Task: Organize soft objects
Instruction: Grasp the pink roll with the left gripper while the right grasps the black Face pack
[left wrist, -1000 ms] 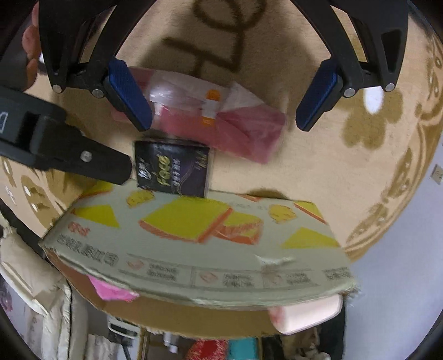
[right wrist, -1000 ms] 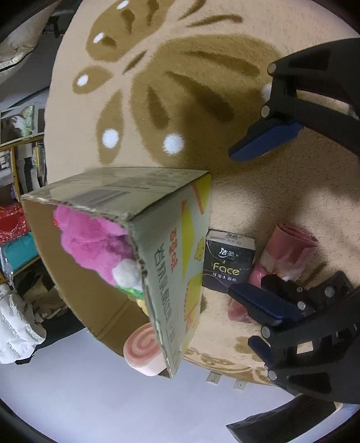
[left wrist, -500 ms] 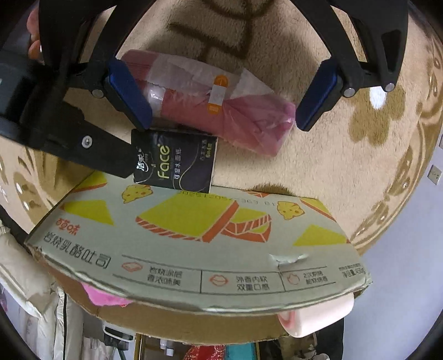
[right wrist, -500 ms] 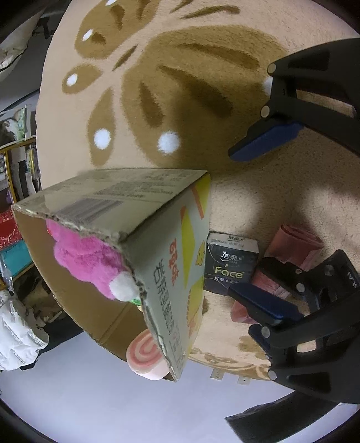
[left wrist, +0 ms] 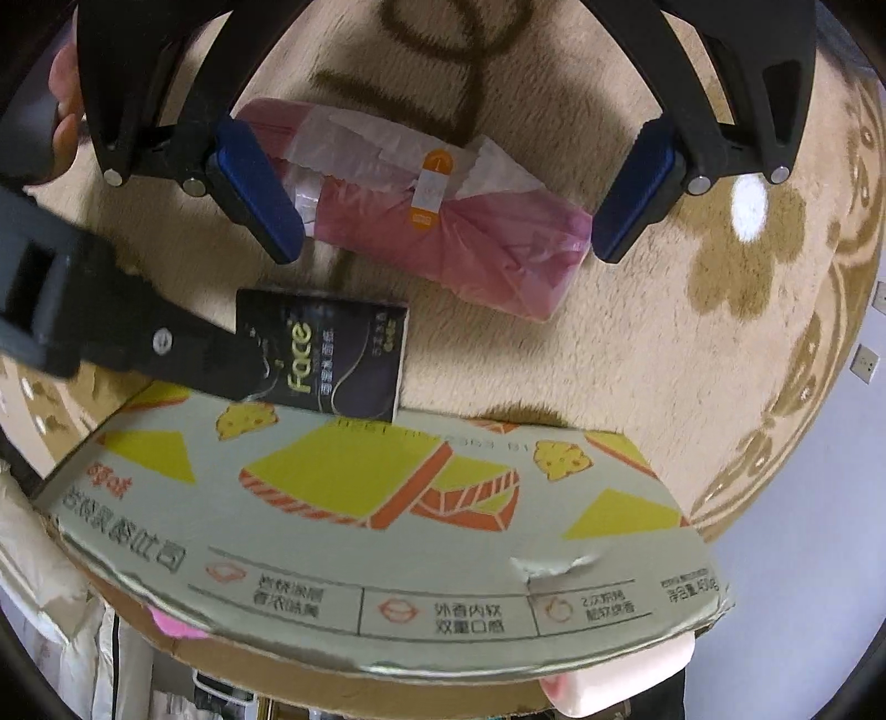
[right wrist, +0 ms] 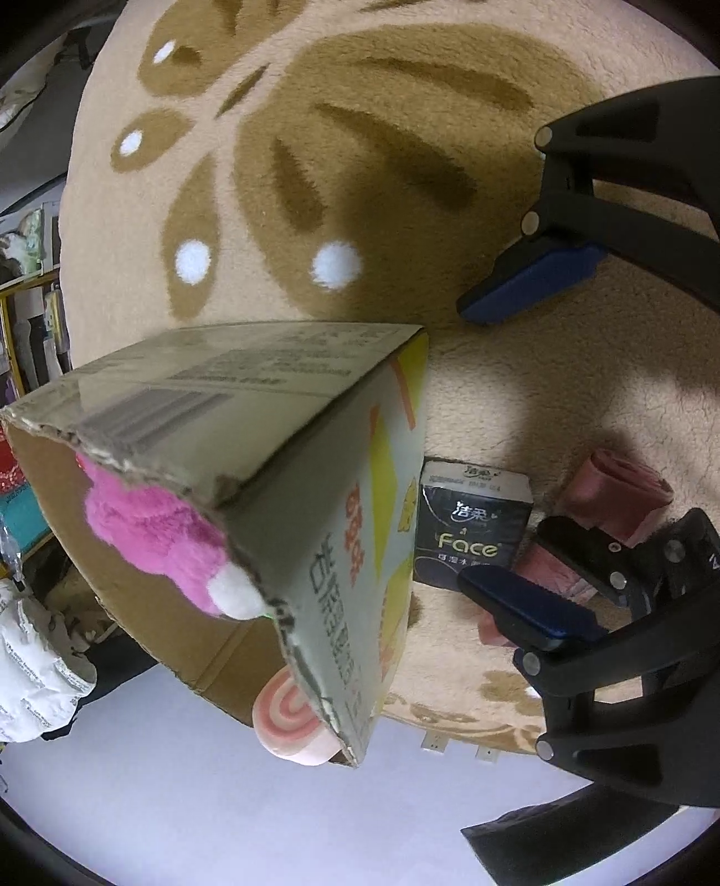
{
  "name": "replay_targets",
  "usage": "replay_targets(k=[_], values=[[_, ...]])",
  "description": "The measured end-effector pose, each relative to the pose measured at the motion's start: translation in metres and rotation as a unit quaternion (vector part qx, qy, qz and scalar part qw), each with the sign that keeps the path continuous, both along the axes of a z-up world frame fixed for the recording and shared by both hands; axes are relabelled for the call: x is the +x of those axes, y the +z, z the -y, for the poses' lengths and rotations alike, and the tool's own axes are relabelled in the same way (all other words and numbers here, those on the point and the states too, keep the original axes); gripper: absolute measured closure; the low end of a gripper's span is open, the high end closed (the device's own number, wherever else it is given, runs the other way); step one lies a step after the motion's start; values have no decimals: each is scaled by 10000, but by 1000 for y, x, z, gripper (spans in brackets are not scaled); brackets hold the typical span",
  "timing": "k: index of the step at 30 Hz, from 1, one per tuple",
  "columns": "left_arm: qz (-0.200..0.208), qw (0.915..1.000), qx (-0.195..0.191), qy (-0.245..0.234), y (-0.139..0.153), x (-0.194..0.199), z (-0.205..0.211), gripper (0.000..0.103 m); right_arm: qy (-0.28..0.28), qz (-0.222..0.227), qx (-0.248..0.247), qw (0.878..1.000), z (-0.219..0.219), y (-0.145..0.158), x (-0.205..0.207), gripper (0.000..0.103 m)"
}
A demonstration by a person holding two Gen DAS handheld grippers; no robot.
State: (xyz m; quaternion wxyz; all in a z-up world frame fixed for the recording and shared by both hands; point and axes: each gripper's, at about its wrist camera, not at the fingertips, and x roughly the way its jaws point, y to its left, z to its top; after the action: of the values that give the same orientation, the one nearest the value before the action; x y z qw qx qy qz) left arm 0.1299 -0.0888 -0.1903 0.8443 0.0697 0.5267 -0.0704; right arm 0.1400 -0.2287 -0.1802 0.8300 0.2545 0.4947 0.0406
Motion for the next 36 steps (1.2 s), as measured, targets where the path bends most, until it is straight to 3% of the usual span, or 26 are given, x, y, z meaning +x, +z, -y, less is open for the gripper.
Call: replay_targets(k=[8,15,17,20,24,26,28,36], values=[[-276,9991,-38,321,2,-1,-13,0,134,27,-124,9998,-6,2,1,10],[-375,9952,-309,847,2,3,-30,1,132,29,-116,9998,-4,1,1,10],[-346,9938,-278,1015,4,3,-34,1,135,28,-118,9998,-4,0,1,10],[-617,9911,-152,1170,-2,8,-41,0,140,26,-122,9998,-3,0,1,10],[-898,9859,-565,1297,-11,9,-52,0,148,20,-149,9998,-3,1,1,10],[-1024,9828,-757,1341,-14,10,-57,5,162,24,-160,9997,-5,2,1,10],[-1048,9817,-873,1326,-13,9,-59,18,189,38,-181,9997,-7,3,2,10],[-633,9863,-945,1197,1,7,-59,65,540,69,-472,9974,-28,5,10,20]])
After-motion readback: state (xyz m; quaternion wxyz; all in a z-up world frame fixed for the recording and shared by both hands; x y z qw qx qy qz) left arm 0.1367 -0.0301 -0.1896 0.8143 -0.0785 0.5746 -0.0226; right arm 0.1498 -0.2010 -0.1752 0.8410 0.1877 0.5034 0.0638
